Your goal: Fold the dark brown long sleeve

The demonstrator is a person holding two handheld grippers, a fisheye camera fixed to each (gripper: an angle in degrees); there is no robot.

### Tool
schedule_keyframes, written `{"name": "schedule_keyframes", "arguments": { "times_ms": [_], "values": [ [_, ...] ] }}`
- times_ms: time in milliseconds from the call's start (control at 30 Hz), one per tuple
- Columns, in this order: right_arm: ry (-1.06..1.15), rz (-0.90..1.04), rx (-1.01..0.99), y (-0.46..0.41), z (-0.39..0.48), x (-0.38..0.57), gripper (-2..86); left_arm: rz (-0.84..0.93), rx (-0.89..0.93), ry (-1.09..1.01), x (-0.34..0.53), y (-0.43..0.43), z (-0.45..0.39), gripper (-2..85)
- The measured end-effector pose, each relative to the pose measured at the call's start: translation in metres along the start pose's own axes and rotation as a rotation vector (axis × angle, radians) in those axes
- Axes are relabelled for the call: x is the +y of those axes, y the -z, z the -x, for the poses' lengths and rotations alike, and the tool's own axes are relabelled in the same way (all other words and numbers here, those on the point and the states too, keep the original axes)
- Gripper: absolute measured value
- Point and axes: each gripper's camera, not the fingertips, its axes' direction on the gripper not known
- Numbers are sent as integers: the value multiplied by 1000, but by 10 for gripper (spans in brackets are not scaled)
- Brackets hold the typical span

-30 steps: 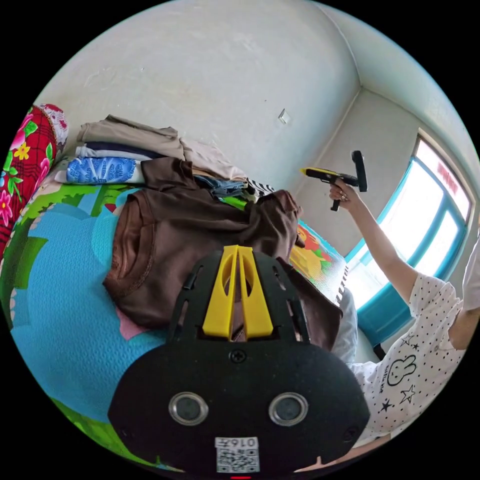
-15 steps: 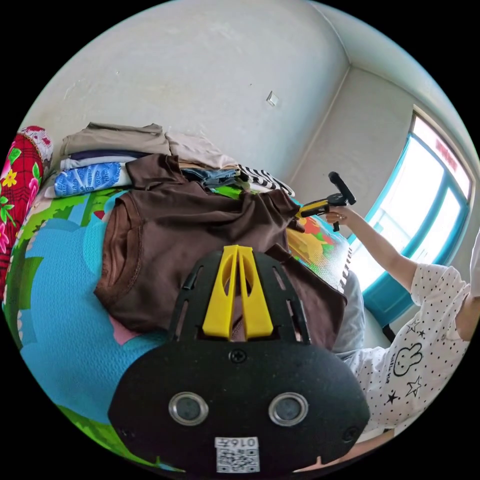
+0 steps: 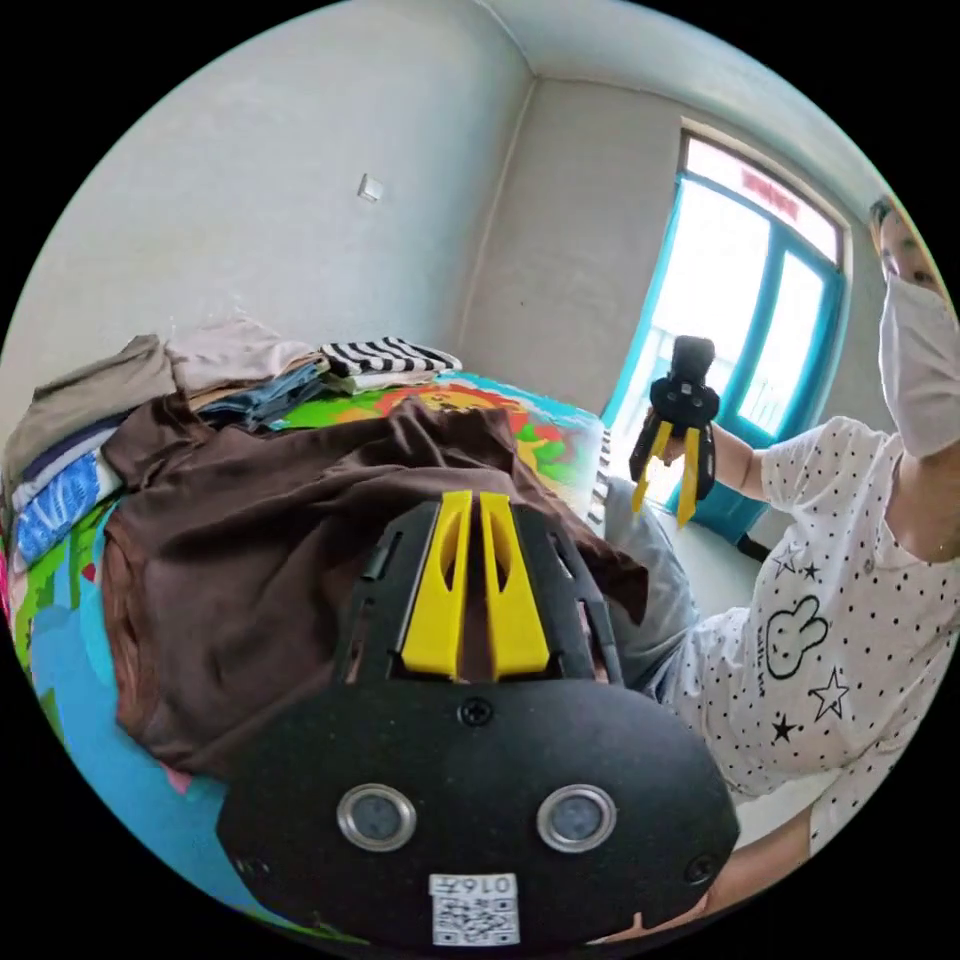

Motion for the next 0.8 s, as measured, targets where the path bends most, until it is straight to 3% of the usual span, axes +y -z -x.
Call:
{"name": "schedule_keyframes", "arguments": {
  "times_ms": [133, 233, 300, 433, 633, 800],
  "values": [
    [-245, -203, 163, 50, -53, 66, 105, 114, 19, -184, -40, -54, -84, 63],
    [-576, -333, 332, 87, -126, 125, 110, 298, -239, -192, -60, -116, -124, 107],
    [-697, -331, 314, 96, -172, 154, 118, 442, -366, -211, -54, -159, -135, 111],
    [-888, -247, 82, 89, -257, 198, 132, 387, -311, -236, -35, -169, -146, 77],
    [-928, -545, -282, 92, -315, 251, 145, 273, -135, -205, -31, -147, -144, -5],
    [-988, -611, -353, 99, -355, 277, 145, 172, 6, -144, -30, -128, -136, -7]
  ]
}}
